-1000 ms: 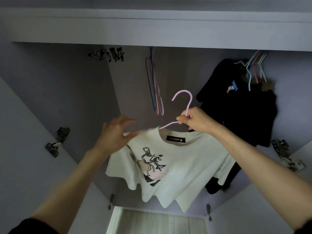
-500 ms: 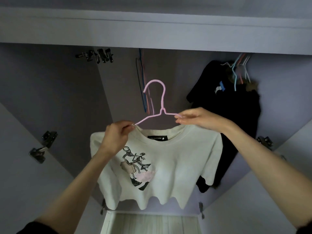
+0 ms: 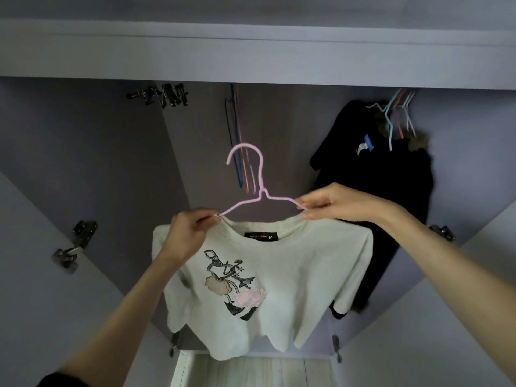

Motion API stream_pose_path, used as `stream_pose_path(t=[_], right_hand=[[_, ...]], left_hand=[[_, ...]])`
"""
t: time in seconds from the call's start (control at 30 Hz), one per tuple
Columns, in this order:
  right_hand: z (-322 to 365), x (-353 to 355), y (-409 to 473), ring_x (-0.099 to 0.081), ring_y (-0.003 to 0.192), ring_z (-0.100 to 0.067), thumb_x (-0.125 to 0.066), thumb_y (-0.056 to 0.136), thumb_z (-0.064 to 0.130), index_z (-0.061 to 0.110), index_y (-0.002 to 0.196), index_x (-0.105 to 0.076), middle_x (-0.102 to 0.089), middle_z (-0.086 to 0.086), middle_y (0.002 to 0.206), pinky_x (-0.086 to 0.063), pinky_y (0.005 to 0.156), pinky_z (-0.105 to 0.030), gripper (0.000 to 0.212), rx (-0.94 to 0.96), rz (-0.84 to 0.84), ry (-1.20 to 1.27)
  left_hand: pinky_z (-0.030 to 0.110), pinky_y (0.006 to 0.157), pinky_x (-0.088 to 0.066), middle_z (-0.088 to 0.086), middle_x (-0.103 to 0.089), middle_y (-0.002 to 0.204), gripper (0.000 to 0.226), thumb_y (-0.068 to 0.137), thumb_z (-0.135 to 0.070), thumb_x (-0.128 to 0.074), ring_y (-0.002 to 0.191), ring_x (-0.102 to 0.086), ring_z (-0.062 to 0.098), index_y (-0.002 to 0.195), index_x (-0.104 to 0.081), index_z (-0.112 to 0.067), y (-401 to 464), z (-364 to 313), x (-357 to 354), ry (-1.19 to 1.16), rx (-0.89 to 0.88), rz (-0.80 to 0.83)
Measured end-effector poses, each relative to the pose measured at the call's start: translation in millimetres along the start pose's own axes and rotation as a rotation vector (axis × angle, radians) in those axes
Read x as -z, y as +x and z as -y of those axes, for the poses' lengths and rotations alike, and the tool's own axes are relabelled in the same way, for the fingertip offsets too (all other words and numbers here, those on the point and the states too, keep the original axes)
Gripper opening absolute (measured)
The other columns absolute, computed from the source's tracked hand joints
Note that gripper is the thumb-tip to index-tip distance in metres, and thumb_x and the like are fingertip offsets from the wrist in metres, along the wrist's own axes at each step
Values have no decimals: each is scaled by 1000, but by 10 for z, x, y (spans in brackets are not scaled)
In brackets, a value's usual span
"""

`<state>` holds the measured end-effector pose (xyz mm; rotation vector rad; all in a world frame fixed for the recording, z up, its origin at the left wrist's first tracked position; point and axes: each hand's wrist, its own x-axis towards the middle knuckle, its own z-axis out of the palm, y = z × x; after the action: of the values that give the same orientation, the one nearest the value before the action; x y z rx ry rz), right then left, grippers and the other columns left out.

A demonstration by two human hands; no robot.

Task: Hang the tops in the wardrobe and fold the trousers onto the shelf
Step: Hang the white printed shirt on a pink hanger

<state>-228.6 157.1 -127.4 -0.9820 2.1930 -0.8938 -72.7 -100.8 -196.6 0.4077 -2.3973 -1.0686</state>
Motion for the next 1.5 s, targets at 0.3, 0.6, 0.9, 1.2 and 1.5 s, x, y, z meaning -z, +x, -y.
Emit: stream_pose_path(t=[0.3,0.6,0.9,1.2,1.5], right_hand=[[-10,-242,40,-57,57,-13,-48,98,13,6,88,-64,-62,-4,69,-47,61,-24,19,-259,280,298],[-456,-113,-4,-64,58,-11,-50,96,10,8,95,-66,-68,-2,72,-46,52,-18,16,-422,70,583],[-424,378,-19,-67,59,-15,-48,91,-6,7,95,-66,-74,-5,85,-50,49,-16,23,-307,-135,875],[-392,867,145,-70,79,-24,-38,98,-4,2,130,-46,-57,-9,129,-57,56,-24,34,-124,-354,1130],[-476,1293,482,-72,76,-15,-38,97,-3,1,129,-47,-71,-2,101,-56,61,-18,33,71,-504,1284]], left_hand=[[0,72,-35,-7,-70,95,14,87,-15,-65,84,-62,9,99,-73,-12,-76,-46,-304,117,-82,305],[44,94,-43,12,-57,126,40,85,-1,-60,116,-54,32,124,-60,-9,152,-514,-236,458,-536,189],[53,110,-22,18,-37,146,75,68,8,-65,138,-24,36,138,-42,-9,575,-1402,-206,678,-947,-217],[64,105,-7,8,-13,153,101,62,1,-72,142,-11,35,147,-19,-15,996,-1682,-288,936,-818,-445],[60,110,9,6,-8,155,109,63,-5,-65,144,12,32,150,-1,-21,1126,-1596,-376,977,-835,-510]])
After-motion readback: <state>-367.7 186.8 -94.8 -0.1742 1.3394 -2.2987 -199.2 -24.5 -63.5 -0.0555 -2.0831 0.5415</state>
